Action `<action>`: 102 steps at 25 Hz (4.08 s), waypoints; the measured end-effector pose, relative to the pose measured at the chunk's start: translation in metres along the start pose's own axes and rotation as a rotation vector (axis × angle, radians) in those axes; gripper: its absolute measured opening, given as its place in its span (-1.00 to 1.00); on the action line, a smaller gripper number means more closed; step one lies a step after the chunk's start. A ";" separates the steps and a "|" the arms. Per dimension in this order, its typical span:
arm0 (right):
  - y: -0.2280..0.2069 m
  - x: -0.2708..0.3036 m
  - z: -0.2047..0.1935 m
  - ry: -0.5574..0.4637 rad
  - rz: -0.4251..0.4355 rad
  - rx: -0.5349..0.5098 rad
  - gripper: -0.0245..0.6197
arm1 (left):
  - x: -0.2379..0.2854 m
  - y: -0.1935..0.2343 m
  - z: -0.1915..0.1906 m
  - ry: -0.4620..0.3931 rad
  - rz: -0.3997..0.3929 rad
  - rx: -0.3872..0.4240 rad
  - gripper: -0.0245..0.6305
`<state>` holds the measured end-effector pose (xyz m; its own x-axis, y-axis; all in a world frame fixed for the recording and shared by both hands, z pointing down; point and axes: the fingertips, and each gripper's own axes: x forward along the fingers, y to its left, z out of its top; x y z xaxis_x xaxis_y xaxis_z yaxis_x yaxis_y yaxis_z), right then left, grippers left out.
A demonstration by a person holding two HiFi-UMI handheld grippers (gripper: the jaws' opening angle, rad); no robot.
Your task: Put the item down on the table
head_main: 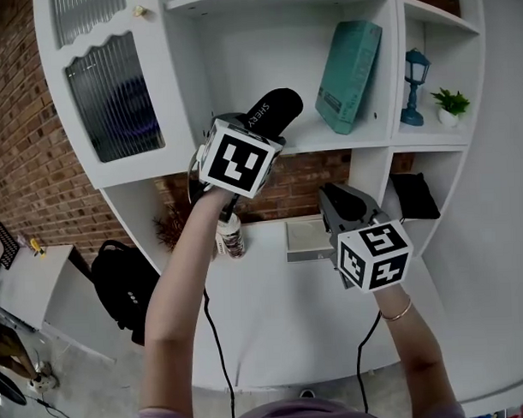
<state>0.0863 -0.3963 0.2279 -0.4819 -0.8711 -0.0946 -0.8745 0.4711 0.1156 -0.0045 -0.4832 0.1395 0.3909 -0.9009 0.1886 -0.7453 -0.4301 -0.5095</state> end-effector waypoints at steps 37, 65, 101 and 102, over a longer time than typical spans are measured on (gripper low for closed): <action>-0.021 0.015 -0.007 0.010 0.006 0.024 -0.81 | 0.077 0.002 -0.013 0.127 -0.204 -0.095 0.18; 0.007 0.000 -0.017 0.029 0.034 0.067 -0.81 | -0.051 -0.008 -0.035 -0.278 -0.007 -0.278 -0.40; 0.051 -0.074 -0.138 0.201 -0.001 0.290 -0.91 | -0.105 -0.133 -0.228 -0.109 0.053 -0.586 -0.91; 0.053 -0.076 -0.141 0.205 -0.002 0.294 -0.91 | -0.105 -0.138 -0.231 -0.105 0.055 -0.581 -0.92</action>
<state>0.0848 -0.3251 0.3807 -0.4845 -0.8679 0.1094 -0.8687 0.4627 -0.1769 -0.0680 -0.3431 0.3840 0.3729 -0.9247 0.0761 -0.9279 -0.3715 0.0324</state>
